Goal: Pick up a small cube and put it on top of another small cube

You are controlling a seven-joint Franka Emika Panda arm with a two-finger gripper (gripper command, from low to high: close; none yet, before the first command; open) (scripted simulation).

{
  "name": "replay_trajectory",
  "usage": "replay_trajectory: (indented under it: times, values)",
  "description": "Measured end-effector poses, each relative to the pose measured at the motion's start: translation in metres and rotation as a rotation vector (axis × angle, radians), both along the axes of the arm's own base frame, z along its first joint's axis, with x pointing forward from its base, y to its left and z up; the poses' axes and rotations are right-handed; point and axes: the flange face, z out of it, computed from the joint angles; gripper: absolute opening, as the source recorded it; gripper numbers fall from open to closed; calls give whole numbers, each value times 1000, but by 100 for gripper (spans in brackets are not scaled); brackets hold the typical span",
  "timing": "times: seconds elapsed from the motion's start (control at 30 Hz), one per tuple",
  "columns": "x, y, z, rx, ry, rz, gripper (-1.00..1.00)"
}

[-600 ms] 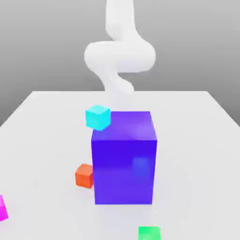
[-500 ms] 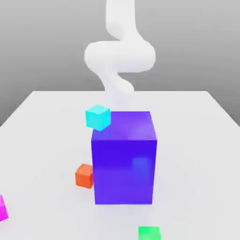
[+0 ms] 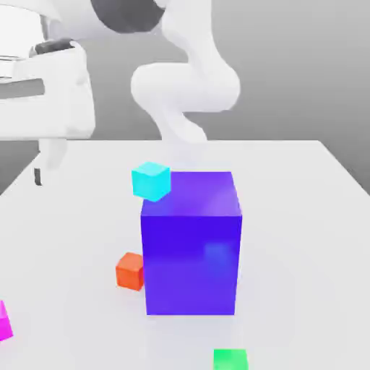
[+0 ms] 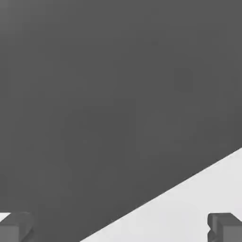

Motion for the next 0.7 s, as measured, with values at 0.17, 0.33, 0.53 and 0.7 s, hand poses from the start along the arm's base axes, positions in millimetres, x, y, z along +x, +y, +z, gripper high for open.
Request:
replay_trajectory:
  times: [0.17, 0.33, 0.53, 0.7]
  values:
    - [-14, -51, -87, 37, 118, -148, 0]
    - [-46, -96, -171, 55, 239, -294, 0]
    - [-68, -118, -263, 56, 300, -367, 0]
    - [-69, -117, -272, 56, 301, -368, -100]
